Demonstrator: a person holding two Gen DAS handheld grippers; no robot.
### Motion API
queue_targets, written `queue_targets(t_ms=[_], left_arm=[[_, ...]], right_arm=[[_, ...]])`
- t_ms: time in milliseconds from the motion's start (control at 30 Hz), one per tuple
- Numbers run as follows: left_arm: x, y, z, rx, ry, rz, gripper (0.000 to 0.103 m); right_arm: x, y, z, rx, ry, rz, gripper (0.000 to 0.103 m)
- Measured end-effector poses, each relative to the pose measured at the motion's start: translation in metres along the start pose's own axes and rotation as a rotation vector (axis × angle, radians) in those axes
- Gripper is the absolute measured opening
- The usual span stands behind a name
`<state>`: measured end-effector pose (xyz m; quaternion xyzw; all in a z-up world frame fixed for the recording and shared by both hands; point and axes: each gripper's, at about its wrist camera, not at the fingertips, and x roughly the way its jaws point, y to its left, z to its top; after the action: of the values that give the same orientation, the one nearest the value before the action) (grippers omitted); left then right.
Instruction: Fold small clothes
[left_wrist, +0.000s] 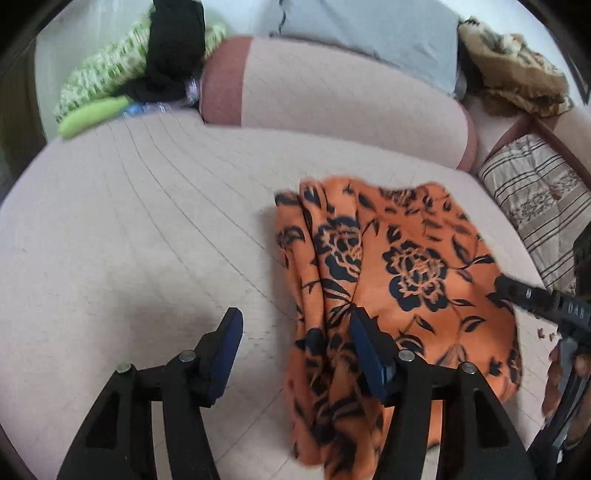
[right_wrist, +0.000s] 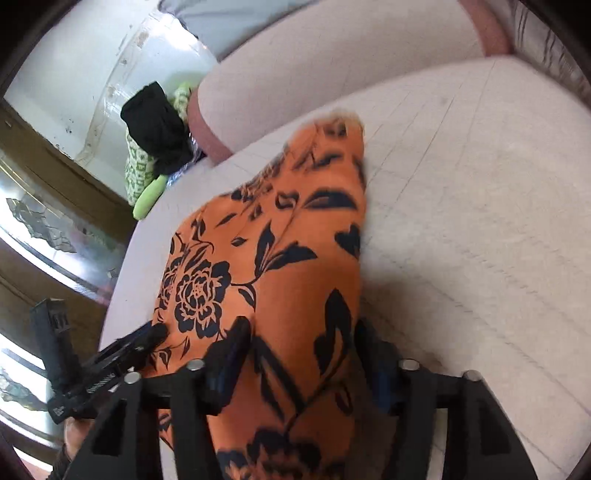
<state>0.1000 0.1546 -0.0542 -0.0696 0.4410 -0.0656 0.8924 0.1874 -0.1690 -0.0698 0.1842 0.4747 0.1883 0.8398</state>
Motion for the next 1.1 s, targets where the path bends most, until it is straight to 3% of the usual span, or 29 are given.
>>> queue_targets(t_ms=[67, 133, 200, 267, 300, 367, 467, 567, 633, 700, 800, 900, 1033, 1067, 1100], left_arm=[[-0.019, 0.008, -0.004, 0.015, -0.03, 0.003, 0.061], [-0.031, 0.01, -0.016, 0.008, -0.043, -0.026, 0.062], [-0.028, 0.003, -0.024, 0.019, -0.017, -0.026, 0.062], [-0.005, 0.001, -0.035, 0.033, 0.063, 0.022, 0.062], [0.006, 0.005, -0.039, 0.024, 0.108, 0.029, 0.064], [0.005, 0.011, -0.045, -0.025, 0.112, 0.001, 0.064], [-0.008, 0.013, -0.044, -0.011, 0.077, 0.016, 0.066], [-0.008, 0.014, -0.045, -0.022, 0.092, 0.017, 0.066], [-0.011, 0.012, -0.046, -0.025, 0.092, 0.019, 0.066], [-0.012, 0.01, -0.045, -0.019, 0.087, 0.015, 0.066], [-0.022, 0.011, -0.044, -0.007, 0.067, 0.032, 0.07], [-0.025, 0.013, -0.044, -0.015, 0.064, 0.033, 0.07], [-0.032, 0.015, -0.045, -0.019, 0.064, 0.035, 0.07], [-0.033, 0.015, -0.045, -0.018, 0.063, 0.036, 0.07], [-0.035, 0.016, -0.045, -0.016, 0.061, 0.041, 0.071]], right_arm=[[-0.025, 0.016, 0.008, -0.027, -0.064, -0.024, 0.063], [-0.044, 0.031, 0.016, -0.052, -0.118, 0.025, 0.067], [-0.041, 0.051, 0.024, -0.085, -0.114, 0.089, 0.075], [-0.018, 0.06, 0.026, -0.1, -0.056, 0.124, 0.079], [0.003, 0.055, 0.024, -0.076, 0.003, 0.102, 0.079], [0.032, 0.036, 0.019, 0.013, 0.084, 0.051, 0.078], [0.011, 0.045, 0.018, 0.037, 0.009, 0.075, 0.078], [-0.001, 0.07, 0.02, -0.066, -0.02, 0.099, 0.081], [0.008, 0.067, 0.017, -0.072, 0.005, 0.065, 0.084], [0.03, 0.046, 0.012, 0.0, 0.077, 0.023, 0.084], [0.013, 0.055, 0.015, 0.013, 0.016, 0.049, 0.084], [0.003, 0.073, 0.024, -0.065, -0.021, 0.054, 0.085], [0.044, 0.06, 0.039, -0.016, 0.026, -0.04, 0.086], [0.053, 0.051, 0.038, 0.02, 0.062, -0.047, 0.086], [0.048, 0.05, 0.036, 0.031, 0.039, -0.038, 0.086]])
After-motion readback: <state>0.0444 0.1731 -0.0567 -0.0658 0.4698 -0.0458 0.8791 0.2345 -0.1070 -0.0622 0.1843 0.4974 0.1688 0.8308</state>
